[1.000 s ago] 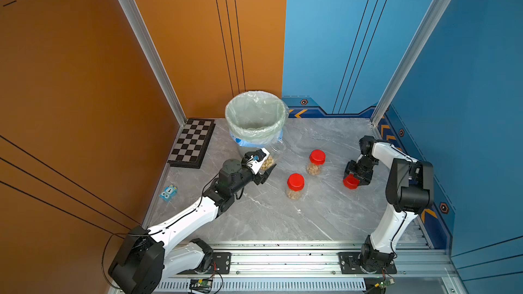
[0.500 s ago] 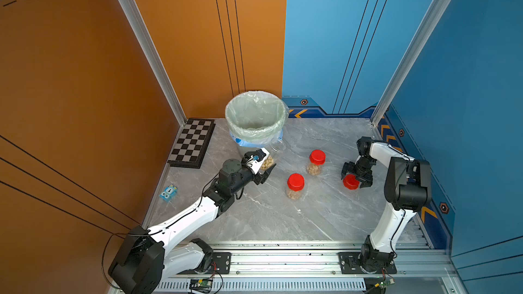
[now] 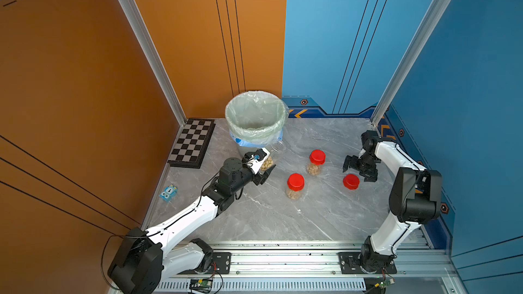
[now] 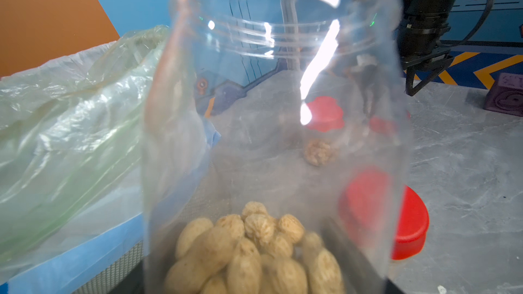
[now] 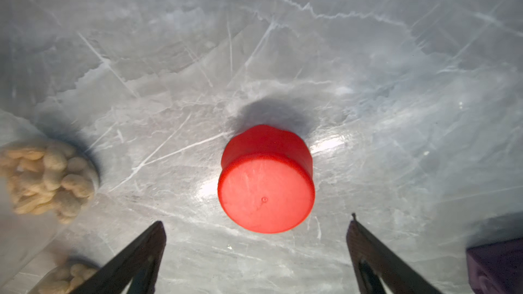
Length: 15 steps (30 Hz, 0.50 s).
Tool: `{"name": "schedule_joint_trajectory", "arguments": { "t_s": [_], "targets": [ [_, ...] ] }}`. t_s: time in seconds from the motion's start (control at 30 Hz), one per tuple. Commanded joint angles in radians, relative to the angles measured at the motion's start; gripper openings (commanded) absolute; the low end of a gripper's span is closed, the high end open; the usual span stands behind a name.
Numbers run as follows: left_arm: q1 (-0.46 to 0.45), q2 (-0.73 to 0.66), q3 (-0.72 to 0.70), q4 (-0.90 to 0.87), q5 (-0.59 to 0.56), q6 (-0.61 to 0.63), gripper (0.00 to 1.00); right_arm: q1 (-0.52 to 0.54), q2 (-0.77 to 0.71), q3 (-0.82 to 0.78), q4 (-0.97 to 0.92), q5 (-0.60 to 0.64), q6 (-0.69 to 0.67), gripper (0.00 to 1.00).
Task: Empty moldy peanuts from jars
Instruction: Place the lid at the center of the board, then pour the moldy peanuts from the jar into the trash bin.
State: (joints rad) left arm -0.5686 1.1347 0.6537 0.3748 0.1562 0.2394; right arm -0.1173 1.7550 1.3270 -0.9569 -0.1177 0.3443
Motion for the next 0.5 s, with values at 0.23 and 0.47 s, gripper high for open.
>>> {"name": "schedule_joint_trajectory", "arguments": {
  "t_s": [0.23, 0.47],
  "targets": [
    [0.016, -0.017, 0.243, -0.163, -0.042, 0.102, 0.53, 0.044, -0.159, 0.061, -0.011, 0.003, 0.045, 0.99],
    [0.082, 0.089, 0.546, -0.34, 0.0, 0.19, 0.53, 0.099, -0.221, 0.021, 0.048, -0.025, 0.061, 0.98]
  ]
}}
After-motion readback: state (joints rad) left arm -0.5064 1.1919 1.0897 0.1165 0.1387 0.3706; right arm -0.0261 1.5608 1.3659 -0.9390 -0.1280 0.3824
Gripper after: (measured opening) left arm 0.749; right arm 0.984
